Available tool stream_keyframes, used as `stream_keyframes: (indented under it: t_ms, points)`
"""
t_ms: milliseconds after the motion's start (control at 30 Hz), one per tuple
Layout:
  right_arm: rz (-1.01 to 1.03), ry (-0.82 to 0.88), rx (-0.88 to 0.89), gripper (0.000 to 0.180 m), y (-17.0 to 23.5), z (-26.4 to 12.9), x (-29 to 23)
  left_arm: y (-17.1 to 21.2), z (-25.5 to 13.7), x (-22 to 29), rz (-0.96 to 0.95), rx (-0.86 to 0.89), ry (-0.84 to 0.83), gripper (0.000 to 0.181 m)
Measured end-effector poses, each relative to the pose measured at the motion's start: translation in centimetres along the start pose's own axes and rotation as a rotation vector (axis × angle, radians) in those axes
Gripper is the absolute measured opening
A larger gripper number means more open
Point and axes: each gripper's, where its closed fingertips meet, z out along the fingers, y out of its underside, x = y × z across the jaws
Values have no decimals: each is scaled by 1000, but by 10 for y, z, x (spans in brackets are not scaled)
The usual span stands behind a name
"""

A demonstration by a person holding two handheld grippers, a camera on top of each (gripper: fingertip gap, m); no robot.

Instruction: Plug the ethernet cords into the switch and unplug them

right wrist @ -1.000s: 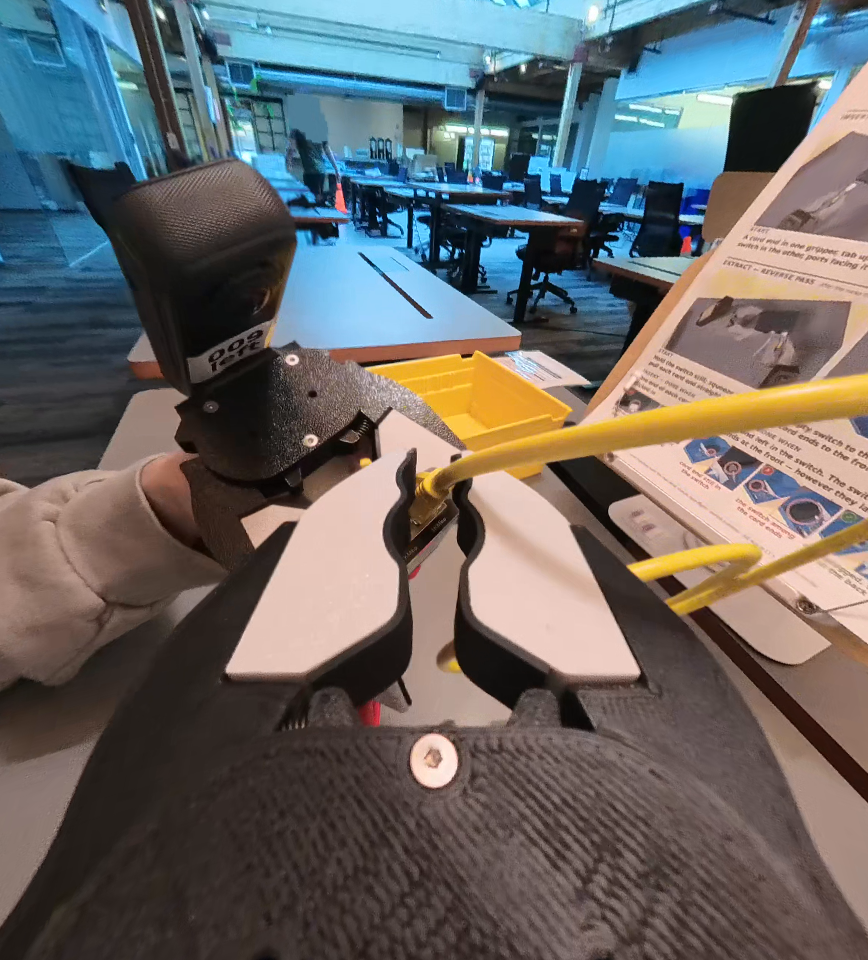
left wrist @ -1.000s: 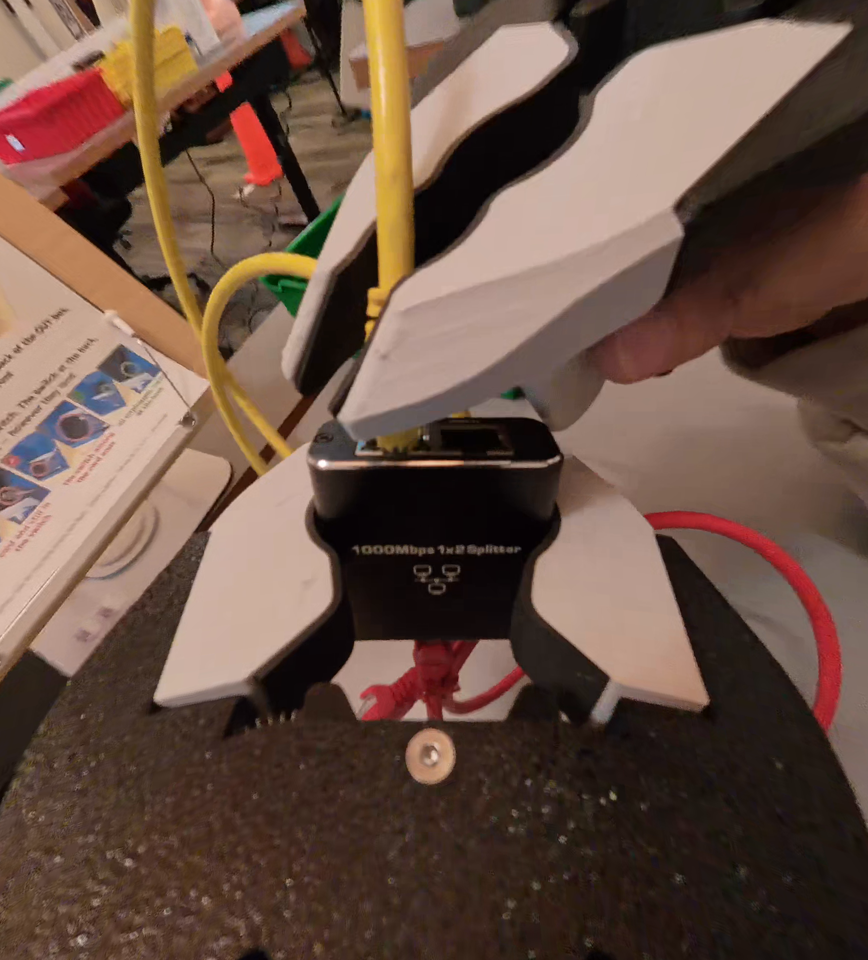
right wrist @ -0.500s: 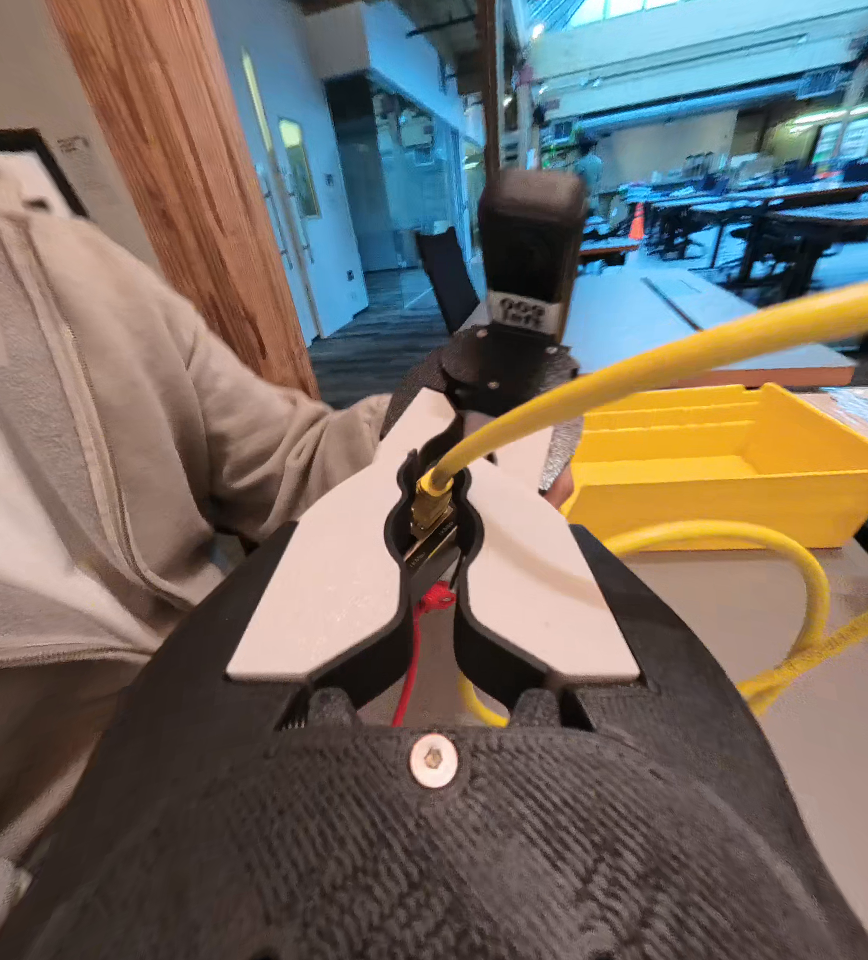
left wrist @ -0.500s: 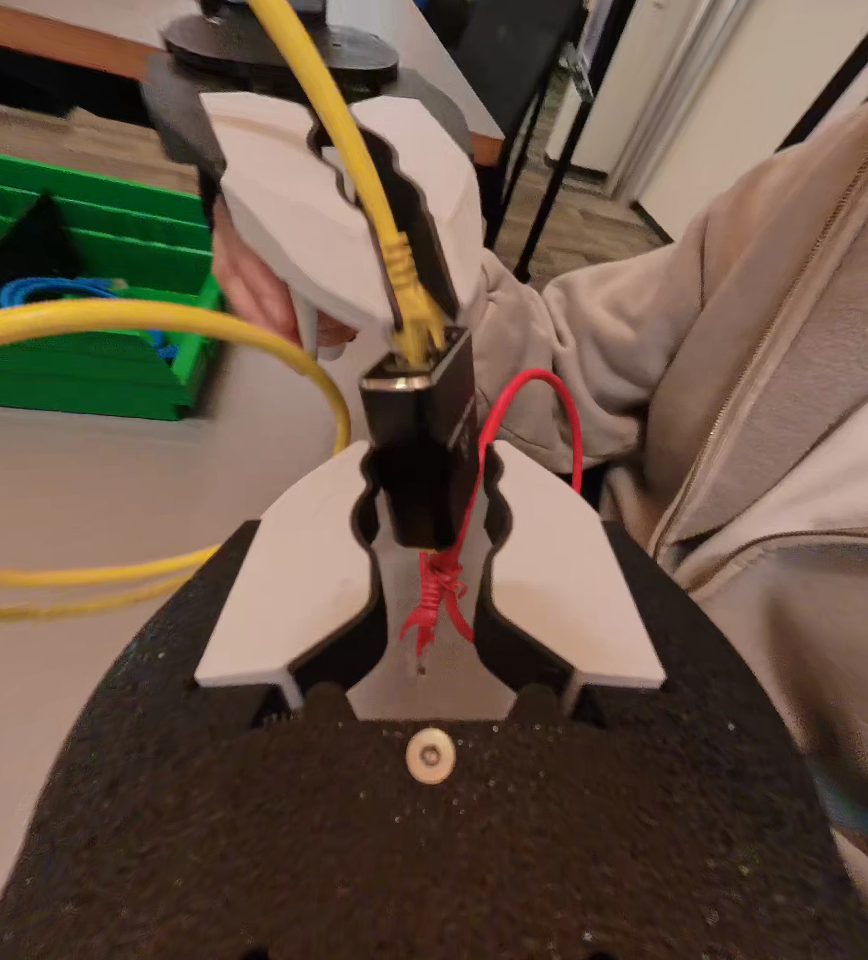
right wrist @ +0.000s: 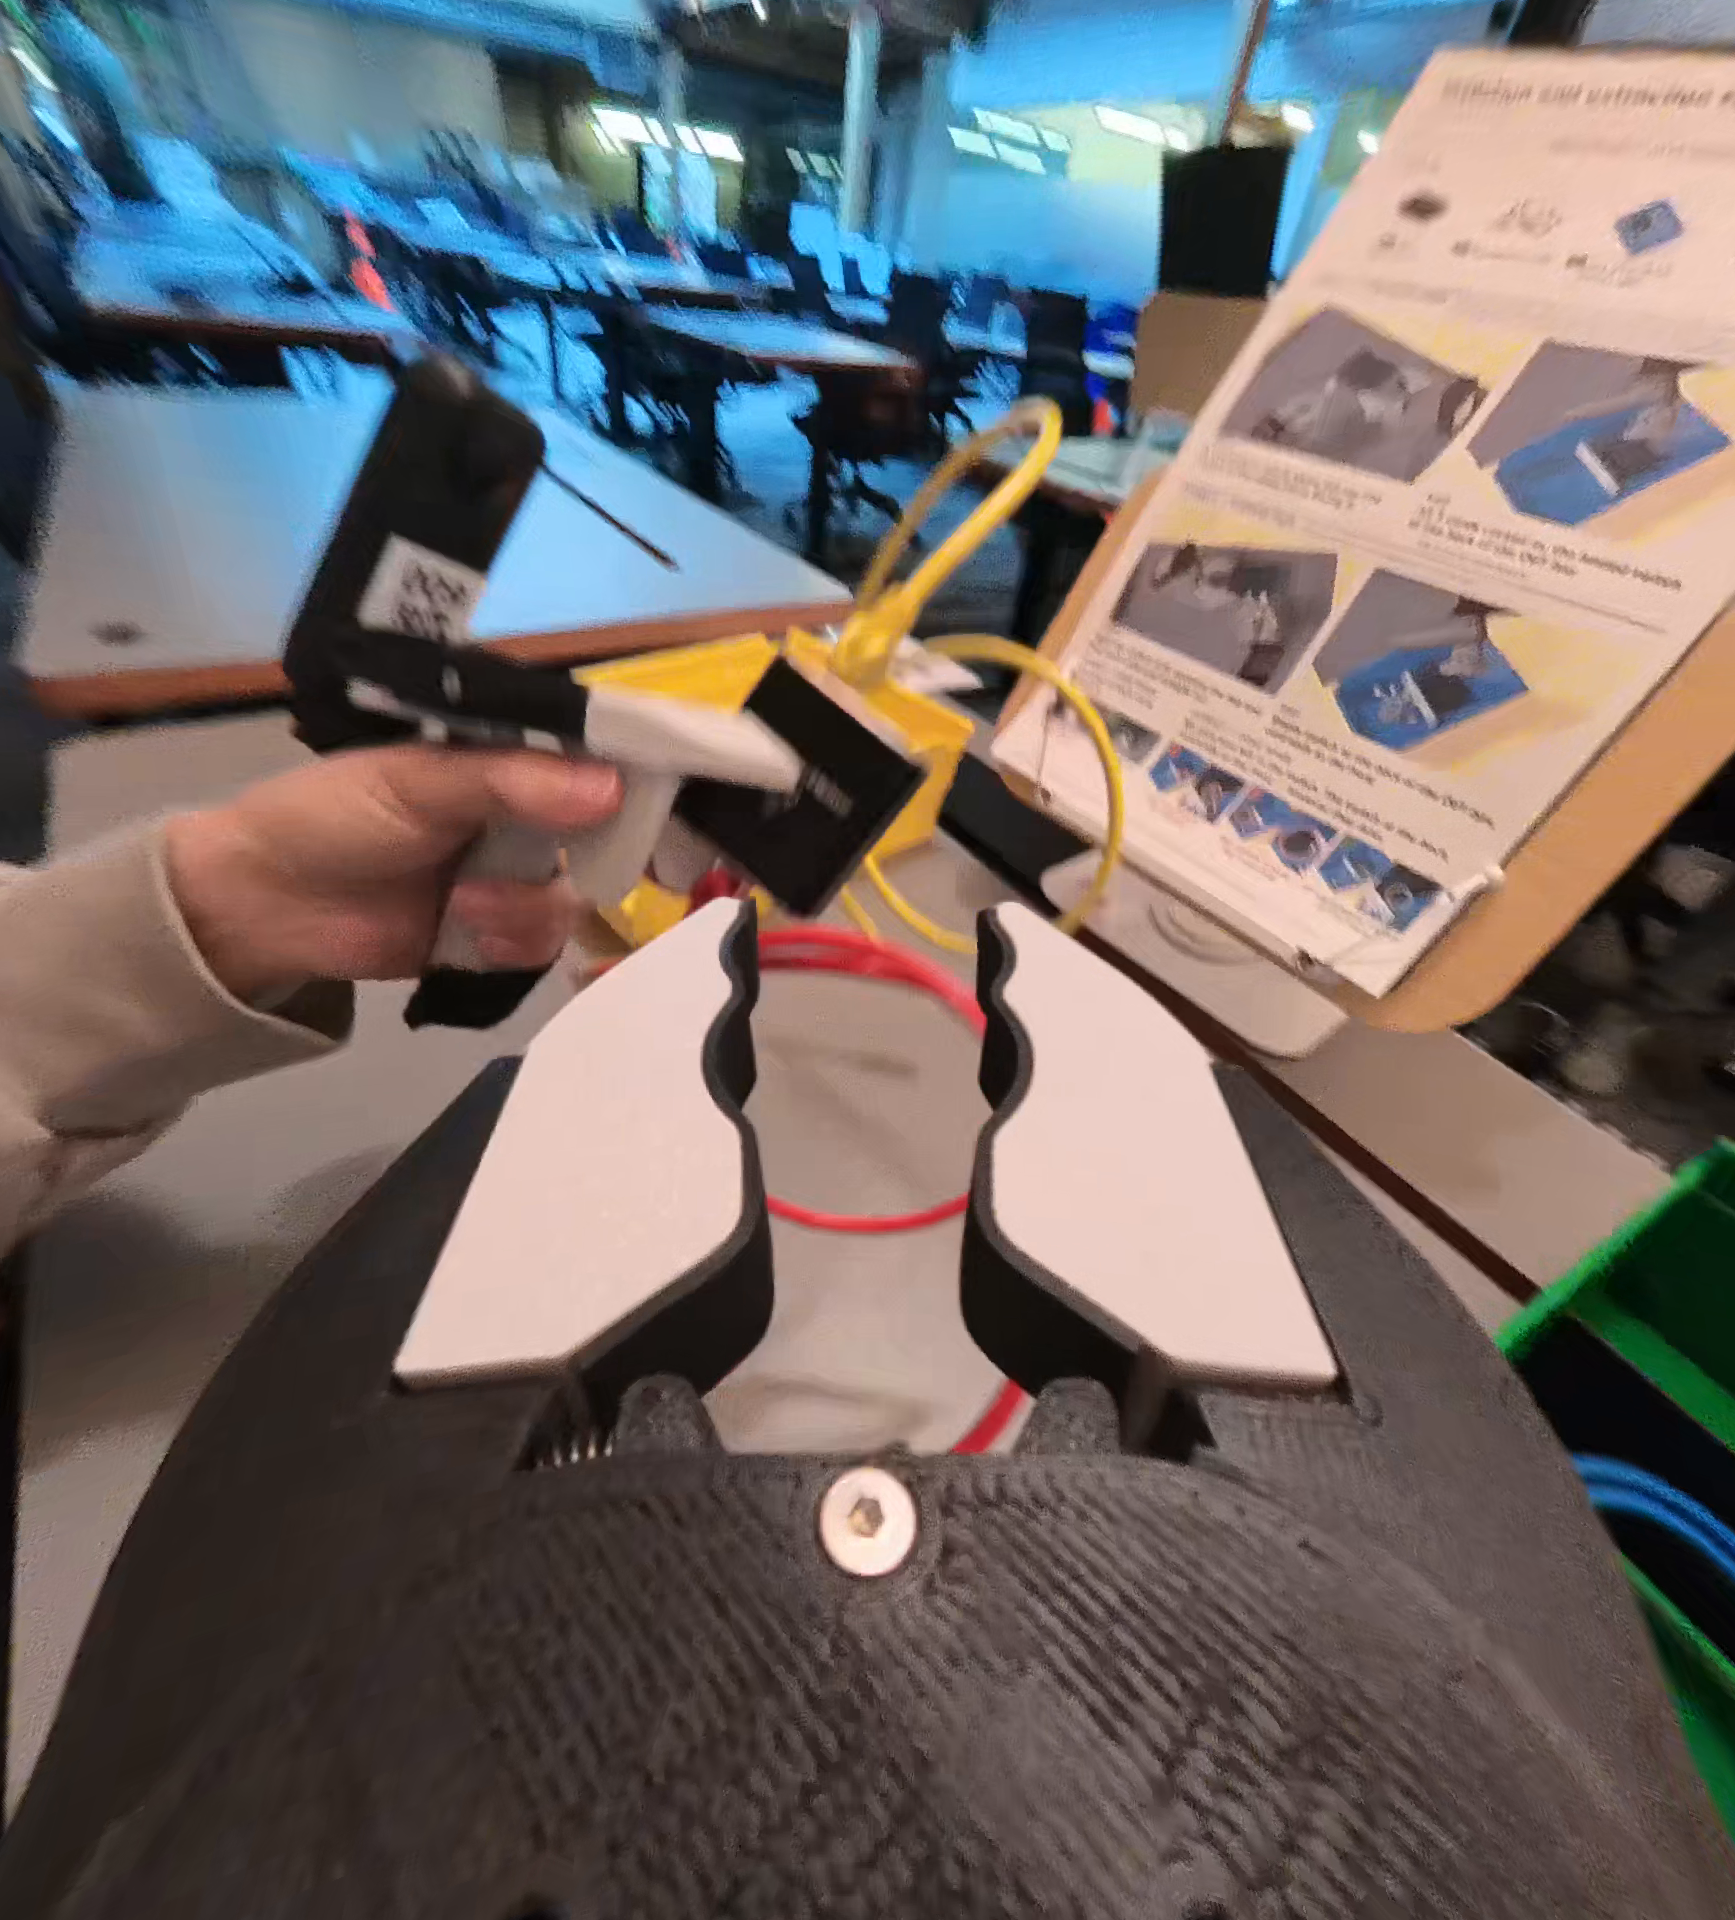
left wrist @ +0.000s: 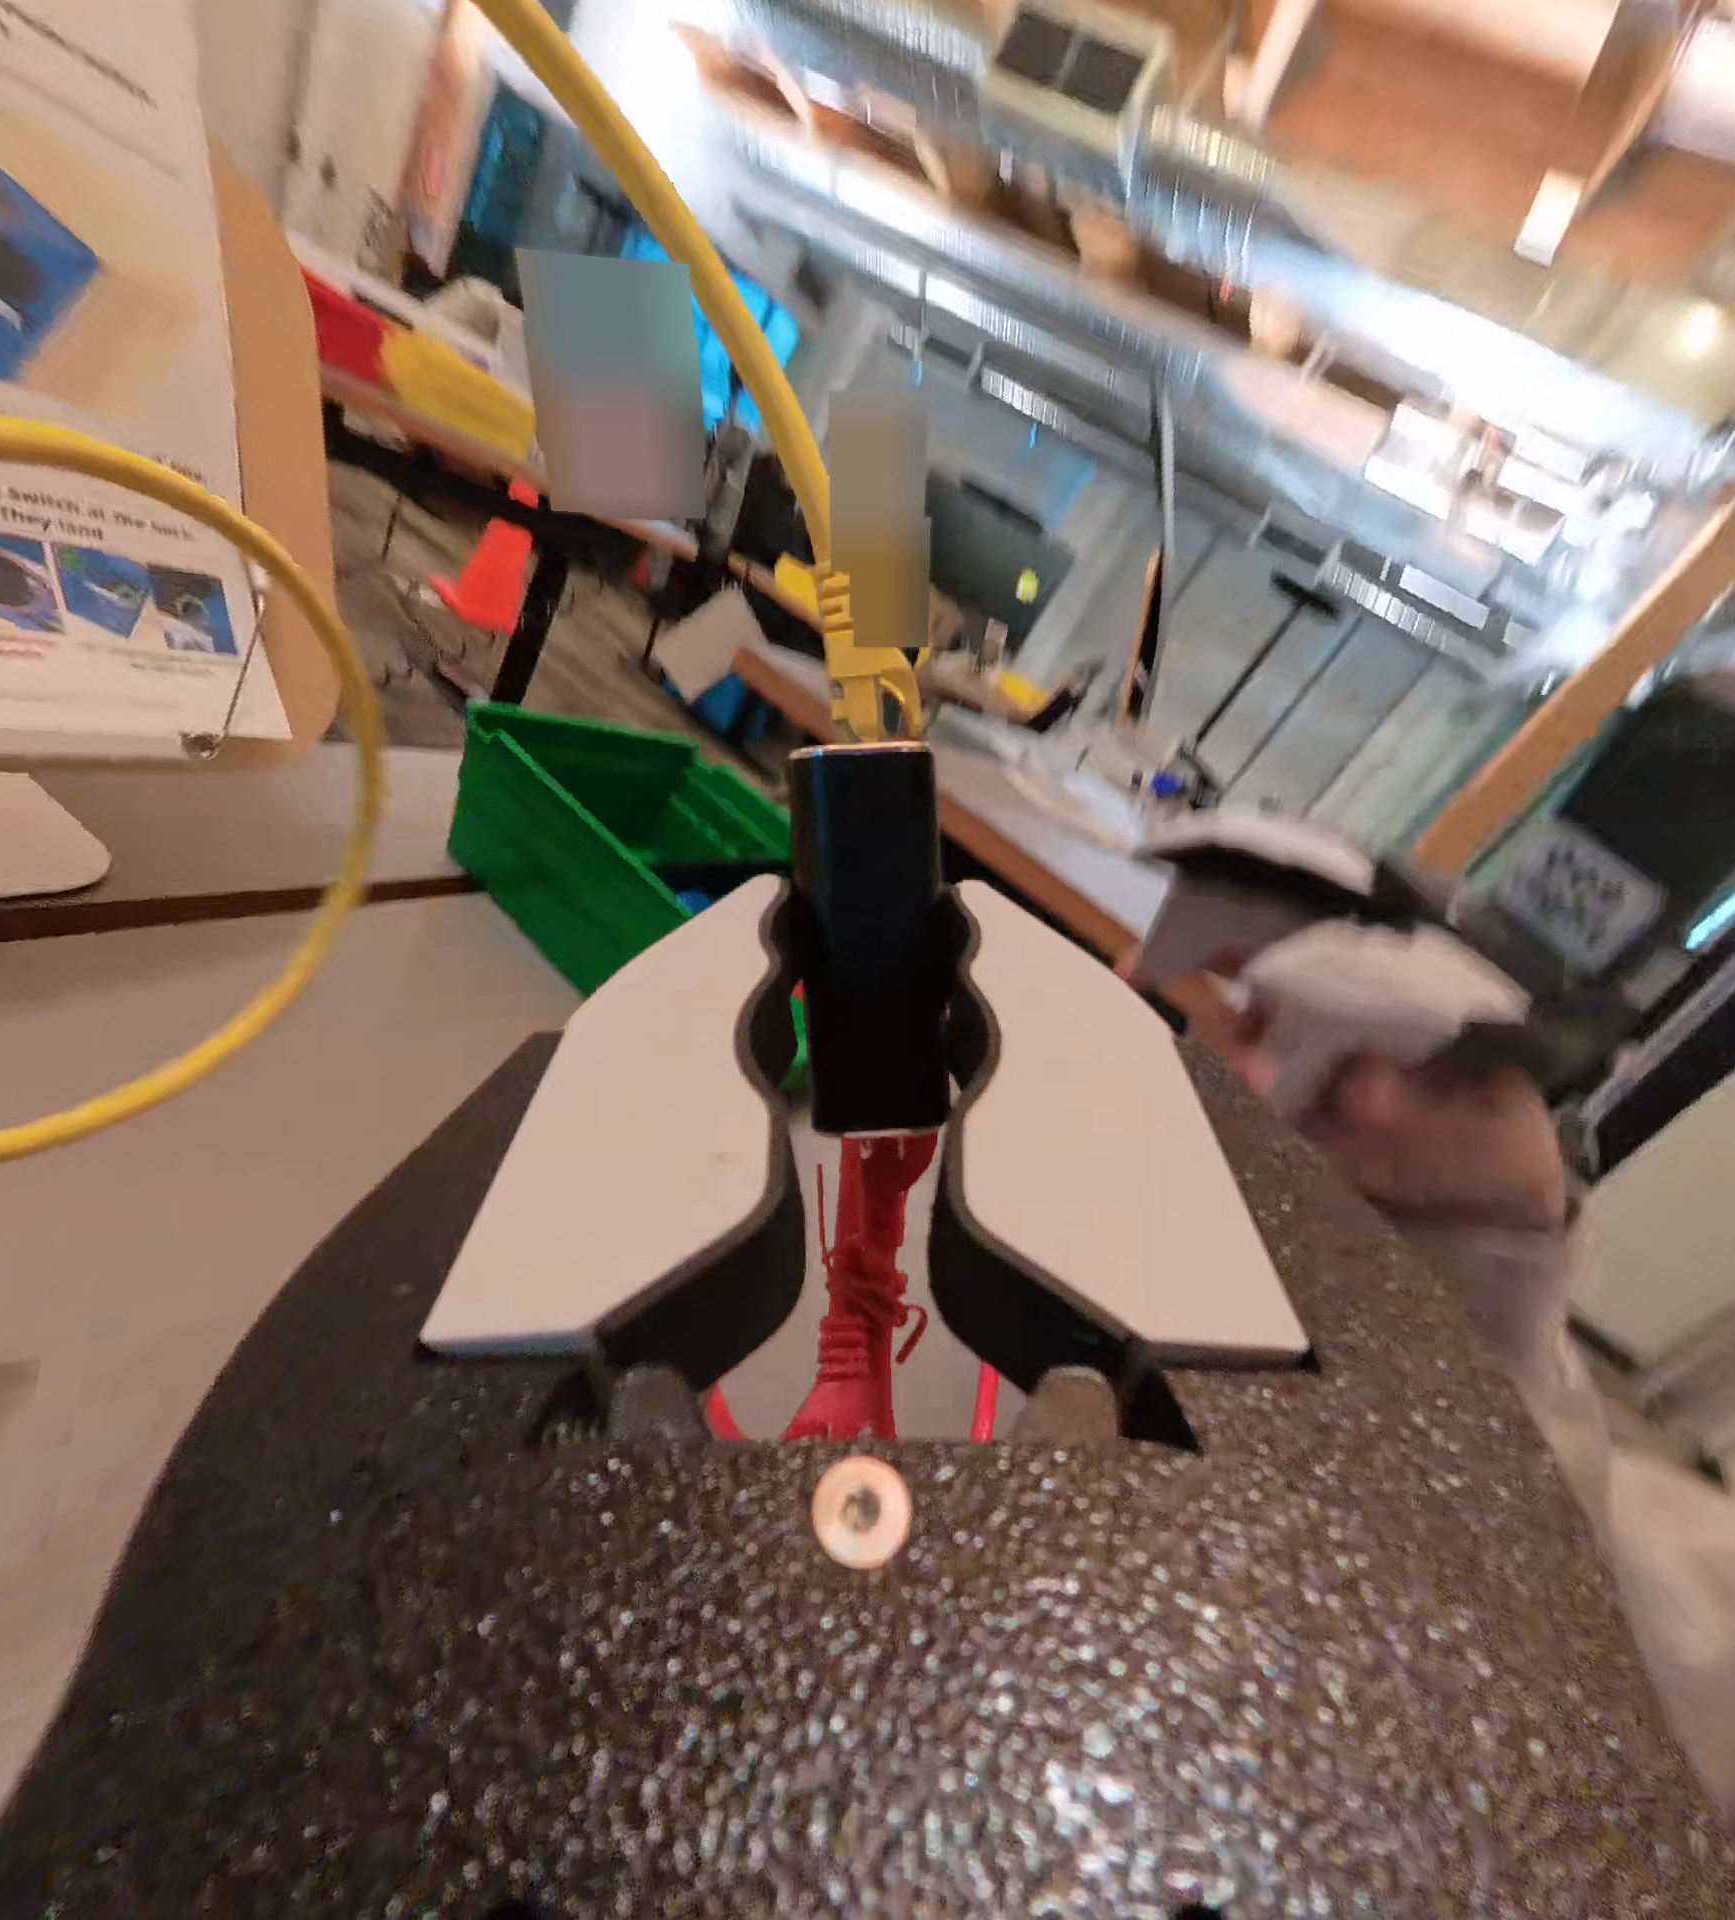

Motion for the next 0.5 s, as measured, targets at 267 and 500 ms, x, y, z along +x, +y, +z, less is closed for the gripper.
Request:
stream_keyframes:
  t_ms: [267, 500]
  points:
    - [-65, 137, -70, 58, 66, 33, -41, 6, 13, 36, -123, 242, -40, 24]
    - [-211, 160, 30, 23, 51, 8, -32, 30, 4, 76, -59, 137, 56, 25]
